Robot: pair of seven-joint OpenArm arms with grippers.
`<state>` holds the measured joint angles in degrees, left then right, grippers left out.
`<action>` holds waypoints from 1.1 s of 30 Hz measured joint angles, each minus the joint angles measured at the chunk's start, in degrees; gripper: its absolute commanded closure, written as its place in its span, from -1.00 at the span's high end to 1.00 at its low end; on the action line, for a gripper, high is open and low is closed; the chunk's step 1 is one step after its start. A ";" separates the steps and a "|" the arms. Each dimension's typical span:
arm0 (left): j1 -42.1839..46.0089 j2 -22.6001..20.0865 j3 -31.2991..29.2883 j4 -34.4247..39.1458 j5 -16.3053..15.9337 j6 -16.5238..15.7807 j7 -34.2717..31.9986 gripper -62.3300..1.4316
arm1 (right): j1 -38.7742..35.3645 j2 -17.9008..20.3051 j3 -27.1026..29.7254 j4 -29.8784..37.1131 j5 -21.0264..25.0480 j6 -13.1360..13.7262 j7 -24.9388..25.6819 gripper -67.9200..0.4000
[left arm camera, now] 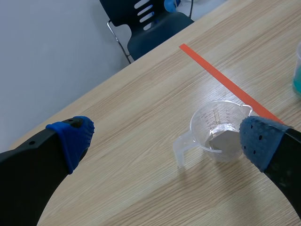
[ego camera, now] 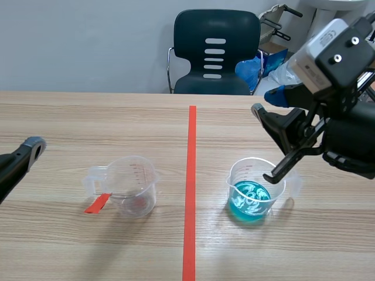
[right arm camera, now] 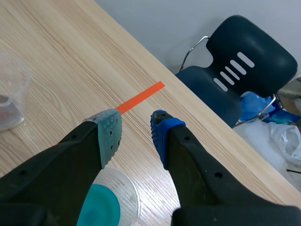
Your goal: Do the redox reaction experiment
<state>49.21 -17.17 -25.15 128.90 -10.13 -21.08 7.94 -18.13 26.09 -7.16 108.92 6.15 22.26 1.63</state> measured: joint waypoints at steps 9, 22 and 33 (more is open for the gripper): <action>0.00 0.00 0.00 0.00 -0.66 0.00 0.00 1.00 | 0.00 -0.02 -0.11 -0.09 -1.97 0.00 0.00 -0.51; 0.00 0.00 0.00 0.00 -0.66 0.00 0.02 1.00 | 0.00 -0.02 -0.11 -0.09 -6.34 0.02 0.52 0.67; 0.00 0.00 0.00 0.00 -0.66 0.00 0.00 1.00 | 0.00 -0.02 -0.11 -0.09 -7.30 0.02 0.72 0.61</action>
<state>49.21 -17.17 -25.15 128.90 -10.79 -21.08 7.94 -18.13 26.06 -7.27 108.84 -1.15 22.28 2.35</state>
